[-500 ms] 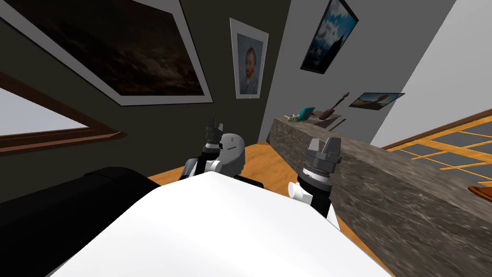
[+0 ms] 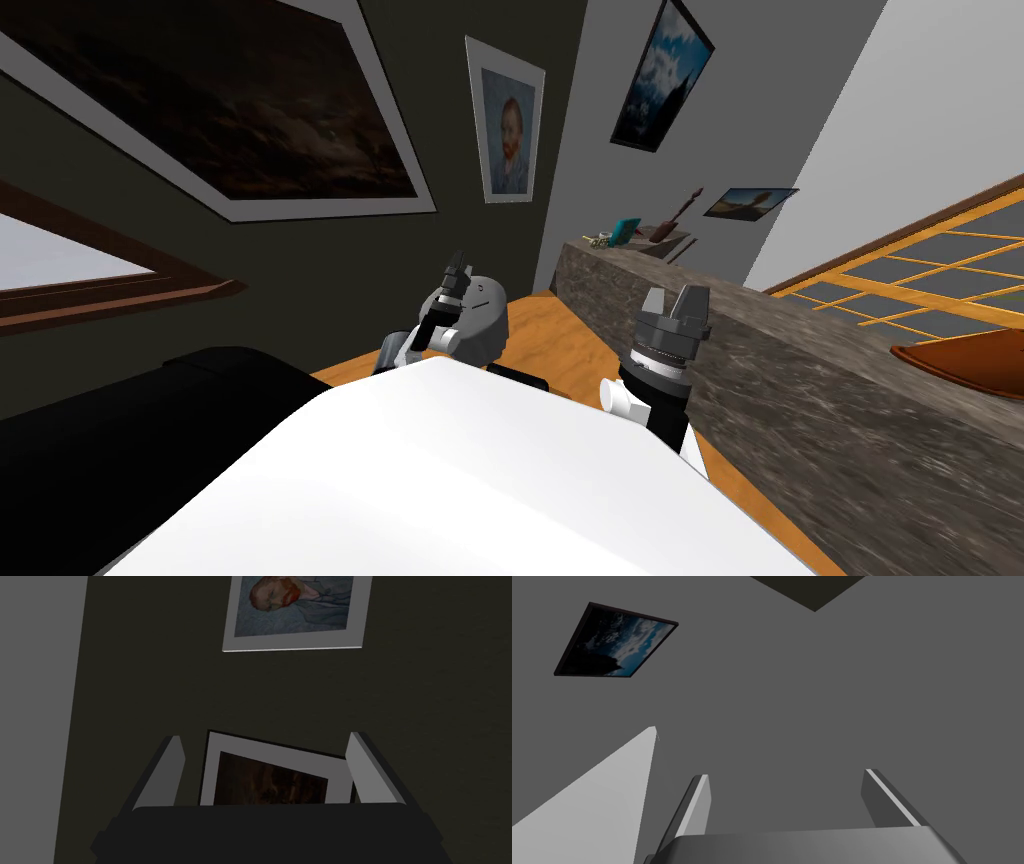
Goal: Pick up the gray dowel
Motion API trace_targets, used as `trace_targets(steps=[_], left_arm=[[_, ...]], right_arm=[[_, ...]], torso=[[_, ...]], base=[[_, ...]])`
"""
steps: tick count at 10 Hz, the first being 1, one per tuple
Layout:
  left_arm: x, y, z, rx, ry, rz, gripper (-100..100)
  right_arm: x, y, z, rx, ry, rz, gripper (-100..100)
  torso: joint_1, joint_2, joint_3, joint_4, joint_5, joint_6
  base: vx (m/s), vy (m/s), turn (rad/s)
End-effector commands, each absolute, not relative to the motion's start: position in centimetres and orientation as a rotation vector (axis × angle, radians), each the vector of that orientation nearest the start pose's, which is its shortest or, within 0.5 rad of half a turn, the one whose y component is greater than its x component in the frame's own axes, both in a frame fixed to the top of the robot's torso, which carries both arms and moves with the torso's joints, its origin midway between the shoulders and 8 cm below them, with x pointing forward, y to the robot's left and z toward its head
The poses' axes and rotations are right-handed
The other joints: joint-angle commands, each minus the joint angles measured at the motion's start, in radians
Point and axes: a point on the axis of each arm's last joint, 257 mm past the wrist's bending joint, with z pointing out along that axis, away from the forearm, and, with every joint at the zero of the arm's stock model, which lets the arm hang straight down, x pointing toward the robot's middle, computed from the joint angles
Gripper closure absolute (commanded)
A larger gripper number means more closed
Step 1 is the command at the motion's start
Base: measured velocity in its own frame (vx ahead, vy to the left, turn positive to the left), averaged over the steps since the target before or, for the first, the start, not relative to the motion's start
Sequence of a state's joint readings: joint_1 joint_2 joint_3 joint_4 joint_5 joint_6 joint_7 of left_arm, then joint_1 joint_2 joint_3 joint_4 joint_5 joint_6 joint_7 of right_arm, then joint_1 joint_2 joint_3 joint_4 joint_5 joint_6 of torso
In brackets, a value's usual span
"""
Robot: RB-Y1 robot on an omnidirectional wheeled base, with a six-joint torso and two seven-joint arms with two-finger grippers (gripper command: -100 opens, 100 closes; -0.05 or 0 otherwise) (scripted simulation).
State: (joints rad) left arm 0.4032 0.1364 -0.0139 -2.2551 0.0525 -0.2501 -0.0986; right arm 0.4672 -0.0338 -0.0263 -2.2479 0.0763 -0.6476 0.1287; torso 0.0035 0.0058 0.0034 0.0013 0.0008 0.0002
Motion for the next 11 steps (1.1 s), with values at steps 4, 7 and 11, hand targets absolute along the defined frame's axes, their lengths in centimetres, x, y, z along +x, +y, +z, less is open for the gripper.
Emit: trace_targets(steps=[4,7,11], left_arm=[[43.0,28.7,-5.4,-0.809,0.965,-1.209,-100],[45.4,31.0,-8.9,-0.914,1.028,-1.182,-100],[47.7,33.9,-13.1,-1.052,1.093,-1.136,-100]], right_arm=[[32.7,-26.5,4.6,0.418,0.607,1.155,0],[32.7,-26.5,4.6,0.418,0.607,1.155,0],[32.7,-26.5,4.6,0.418,0.607,1.155,0]], torso=[[-0.001,0.0,0.0,0.0,0.0,0.0],[0.0,-0.002,-0.001,0.0,0.0,0.0],[0.0,0.0,0.0,0.0,0.0,0.0]], base=[[-0.075,0.029,-0.106],[-0.058,0.035,-0.105],[-0.076,0.034,-0.127]])
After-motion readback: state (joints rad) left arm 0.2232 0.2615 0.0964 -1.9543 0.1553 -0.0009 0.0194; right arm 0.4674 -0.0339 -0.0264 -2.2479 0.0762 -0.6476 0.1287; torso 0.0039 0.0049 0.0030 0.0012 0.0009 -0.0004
